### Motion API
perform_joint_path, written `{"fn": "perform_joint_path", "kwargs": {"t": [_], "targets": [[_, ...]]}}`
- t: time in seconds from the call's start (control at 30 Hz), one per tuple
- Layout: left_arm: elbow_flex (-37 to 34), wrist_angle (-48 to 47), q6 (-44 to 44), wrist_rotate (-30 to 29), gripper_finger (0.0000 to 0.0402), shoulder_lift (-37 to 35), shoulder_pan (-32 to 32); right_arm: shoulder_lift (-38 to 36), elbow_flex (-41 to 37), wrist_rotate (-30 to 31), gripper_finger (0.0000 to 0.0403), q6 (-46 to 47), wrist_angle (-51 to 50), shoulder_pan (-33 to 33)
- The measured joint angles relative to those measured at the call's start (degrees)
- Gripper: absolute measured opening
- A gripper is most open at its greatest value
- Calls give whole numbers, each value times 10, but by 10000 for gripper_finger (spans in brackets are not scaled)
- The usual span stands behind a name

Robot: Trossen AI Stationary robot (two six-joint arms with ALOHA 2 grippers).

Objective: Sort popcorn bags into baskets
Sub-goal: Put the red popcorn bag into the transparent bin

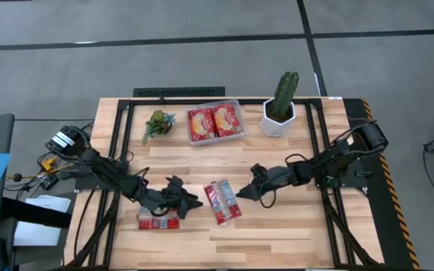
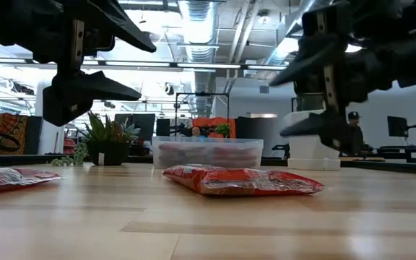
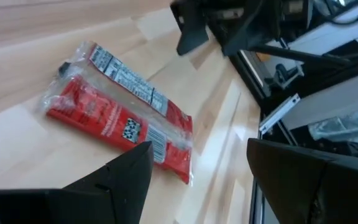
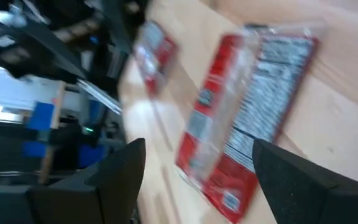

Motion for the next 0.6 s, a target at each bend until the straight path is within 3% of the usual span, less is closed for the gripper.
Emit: {"fn": "perform_joint_path", "kwargs": {"t": [0.13,0.3,0.37,0.6], "targets": [[0,13,-25,-5,249,34,0,0,38,3,317,0,-131,3],[0,115,-57,9,249,118,-1,0,100,15,317,-26,-289,3],[1,156,-63,6,249,143,-1,0,112,34,317,-34,-313,4],[40,162,-100,6,249,212,2,5,118,52,317,-30,-331,-2]]}}
